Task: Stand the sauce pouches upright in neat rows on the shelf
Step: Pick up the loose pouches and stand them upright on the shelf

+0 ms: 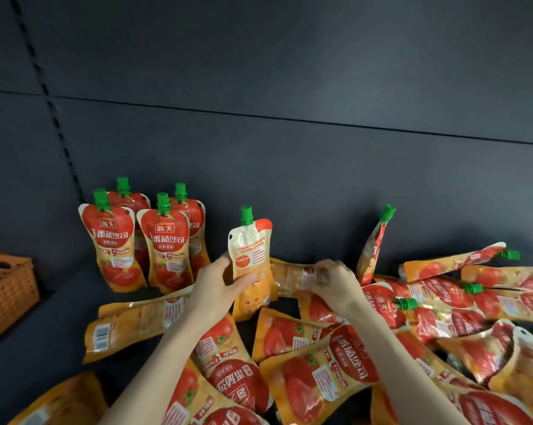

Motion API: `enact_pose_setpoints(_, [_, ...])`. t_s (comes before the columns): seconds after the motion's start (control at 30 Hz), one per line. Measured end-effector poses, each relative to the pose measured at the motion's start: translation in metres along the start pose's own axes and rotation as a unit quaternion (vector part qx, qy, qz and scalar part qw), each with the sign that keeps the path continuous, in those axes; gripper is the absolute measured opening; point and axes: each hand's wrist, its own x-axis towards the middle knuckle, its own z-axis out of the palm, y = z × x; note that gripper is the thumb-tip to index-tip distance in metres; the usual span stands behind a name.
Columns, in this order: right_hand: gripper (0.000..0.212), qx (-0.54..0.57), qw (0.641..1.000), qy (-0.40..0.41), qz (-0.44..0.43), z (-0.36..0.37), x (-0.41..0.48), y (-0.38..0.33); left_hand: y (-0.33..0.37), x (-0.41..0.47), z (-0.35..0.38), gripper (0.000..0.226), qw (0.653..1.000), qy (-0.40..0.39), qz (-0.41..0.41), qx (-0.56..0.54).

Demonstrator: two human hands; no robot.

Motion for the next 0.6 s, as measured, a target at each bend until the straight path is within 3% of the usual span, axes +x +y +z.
enact_pose_setpoints(0.3, [0.057, -0.109, 0.992, -0.008, 0.056, 0.011, 0.003, -0.008, -0.002, -0.005, -0.007, 0.047, 0.999, 0.019, -0.015, -0.029])
enact_pose_setpoints(0.5, [0.057, -0.055, 0.998, 0.023, 0.024, 0.016, 0.002, -0.014, -0.005, -0.008, -0.008, 0.051, 0.997, 0.036, -0.022, -0.061])
enact_pose_setpoints(0.6, [0.063, 0.030, 0.998, 0.043, 0.017, 0.015, 0.003, -0.018, -0.005, -0.009, -0.006, 0.052, 0.998, 0.043, -0.001, -0.054])
